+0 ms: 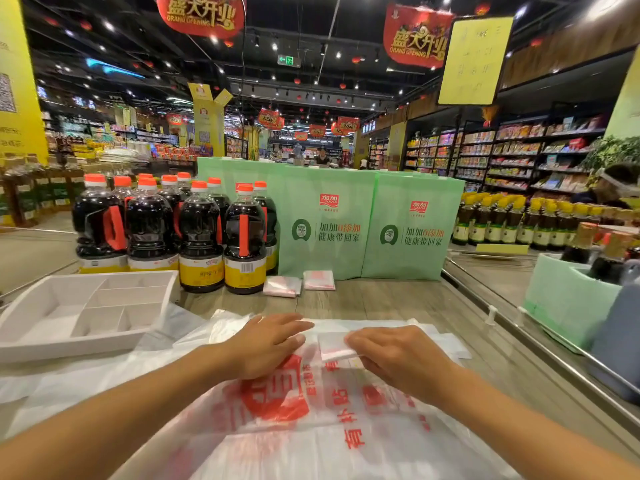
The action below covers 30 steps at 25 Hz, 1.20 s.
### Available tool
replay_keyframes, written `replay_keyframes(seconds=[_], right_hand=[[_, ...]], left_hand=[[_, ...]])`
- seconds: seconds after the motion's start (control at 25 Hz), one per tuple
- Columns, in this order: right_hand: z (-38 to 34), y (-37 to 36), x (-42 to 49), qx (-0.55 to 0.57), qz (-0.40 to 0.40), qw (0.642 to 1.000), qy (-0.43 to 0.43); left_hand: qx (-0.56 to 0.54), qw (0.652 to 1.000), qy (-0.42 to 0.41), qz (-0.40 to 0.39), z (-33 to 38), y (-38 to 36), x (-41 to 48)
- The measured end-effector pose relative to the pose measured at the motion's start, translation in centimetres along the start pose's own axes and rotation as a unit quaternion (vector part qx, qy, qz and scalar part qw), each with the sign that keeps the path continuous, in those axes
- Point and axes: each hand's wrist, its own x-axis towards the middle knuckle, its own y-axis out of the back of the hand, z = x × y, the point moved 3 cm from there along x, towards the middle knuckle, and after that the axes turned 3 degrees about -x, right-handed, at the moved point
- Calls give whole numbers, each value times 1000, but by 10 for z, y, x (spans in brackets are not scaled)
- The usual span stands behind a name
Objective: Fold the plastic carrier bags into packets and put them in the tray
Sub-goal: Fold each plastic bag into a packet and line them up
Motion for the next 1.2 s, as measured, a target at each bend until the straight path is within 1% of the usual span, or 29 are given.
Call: replay_keyframes(seconds=[0.16, 0.28, 0.36, 0.56, 0.68, 0.88, 1.04, 1.2], right_hand=[[37, 15, 12, -24, 81, 996, 2], [71, 6, 24, -40, 131, 990, -29], [95, -8, 31, -47, 145, 987, -52], [140, -59, 48, -63, 144, 984, -82], [160, -91, 54, -66, 109, 988, -90], [180, -130, 59, -74, 26, 986, -147], [189, -150, 67, -54, -74, 977, -191], [195, -171, 68, 4, -176, 958, -228]], left_hand=[[15, 1000, -18, 13, 3, 4, 32], [27, 999, -39, 5, 6, -2, 55], [31, 999, -39, 3, 4, -8, 70], [54, 998, -39, -6, -12, -23, 96], [47, 998, -42, 2, -21, -34, 98], [48, 998, -45, 17, -26, -37, 101], [40, 998, -44, 15, -27, -38, 100], [39, 998, -43, 15, -26, -37, 100]])
